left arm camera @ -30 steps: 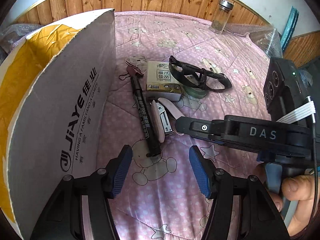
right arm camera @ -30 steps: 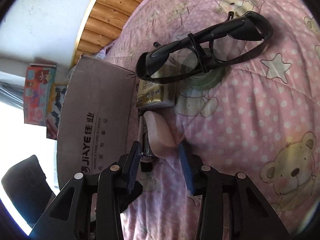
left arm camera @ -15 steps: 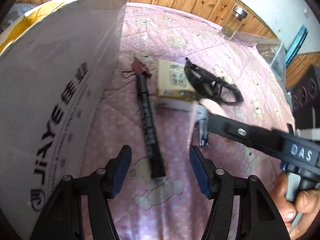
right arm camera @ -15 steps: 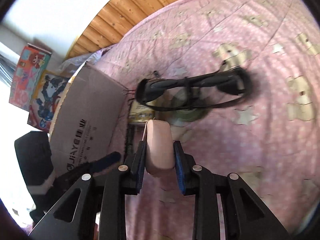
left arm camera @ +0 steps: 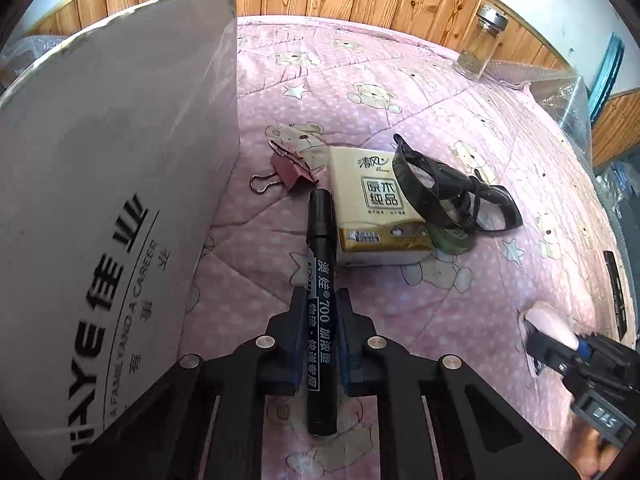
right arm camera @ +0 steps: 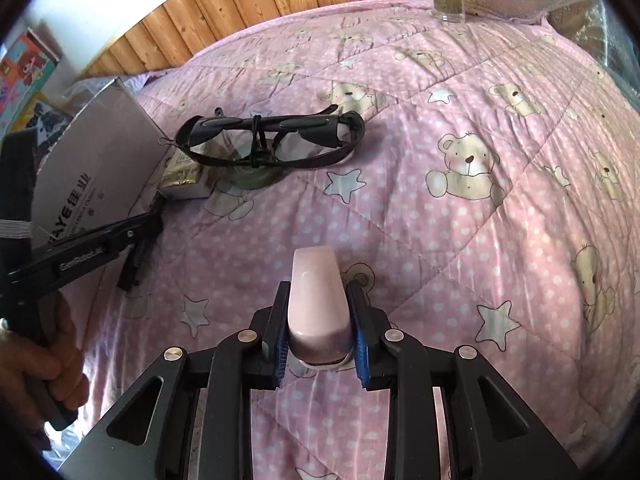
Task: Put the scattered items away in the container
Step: 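Lift the black marker and pink object off the bedspread with both tools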
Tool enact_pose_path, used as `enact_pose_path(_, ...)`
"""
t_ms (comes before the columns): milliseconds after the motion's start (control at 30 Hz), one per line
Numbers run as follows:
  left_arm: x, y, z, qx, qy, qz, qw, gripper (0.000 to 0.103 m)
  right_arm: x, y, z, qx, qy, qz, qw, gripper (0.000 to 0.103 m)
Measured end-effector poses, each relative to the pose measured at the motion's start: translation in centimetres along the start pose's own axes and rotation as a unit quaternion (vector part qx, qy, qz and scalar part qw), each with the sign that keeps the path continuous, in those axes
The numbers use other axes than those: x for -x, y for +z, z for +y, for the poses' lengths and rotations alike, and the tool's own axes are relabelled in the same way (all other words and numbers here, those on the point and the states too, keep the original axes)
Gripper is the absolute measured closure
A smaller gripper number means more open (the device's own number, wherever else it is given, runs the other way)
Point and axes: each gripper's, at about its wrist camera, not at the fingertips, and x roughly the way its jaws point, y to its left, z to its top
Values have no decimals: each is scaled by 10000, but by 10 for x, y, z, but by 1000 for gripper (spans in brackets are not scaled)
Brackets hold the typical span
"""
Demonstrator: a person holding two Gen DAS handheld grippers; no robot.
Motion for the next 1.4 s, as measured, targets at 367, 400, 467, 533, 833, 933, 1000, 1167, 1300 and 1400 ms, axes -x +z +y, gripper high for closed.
enact_pose_path(367, 34, -27, -1, 15, -260, 89, 9996, 89, 16, -8, 5, -123, 335, -31, 9994, 76)
enact_pose_path(400, 38, -30, -1, 16, -269, 76, 9996, 89, 17, -11, 5, -145, 370, -26, 9992, 76)
enact_pose_path(467, 44, -33, -4, 12, -292, 57, 9996, 89, 19, -16, 6, -153, 366, -9, 9992, 76)
enact_pose_path(533, 50, -37, -6, -4, -311, 31, 9995, 89, 24, -21, 5, -187, 374, -34, 9991, 76)
enact_pose_path(833, 70, -54, -22, -91, -346, -90, 9993, 89, 48, -39, 7, -173, 424, -167, 9988, 76)
enact_pose_path(933, 77, -65, -24, -92, -374, -117, 9992, 89, 54, -50, 12, -126, 422, -167, 9989, 76)
enact_pose_path(1000, 81, -73, -27, -96, -412, -113, 9990, 89, 57, -59, 14, -156, 454, -135, 9988, 76)
enact_pose_path(1167, 92, -93, -33, -116, -509, -133, 9986, 89, 71, -76, 21, -93, 479, -145, 9987, 76)
enact_pose_path(1300, 106, -98, -38, -155, -576, -262, 9979, 89, 84, -80, 28, 5, 449, -259, 9987, 76)
enact_pose_path(1400, 117, -97, -42, -211, -606, -393, 9972, 89, 92, -80, 35, 74, 423, -340, 9985, 76)
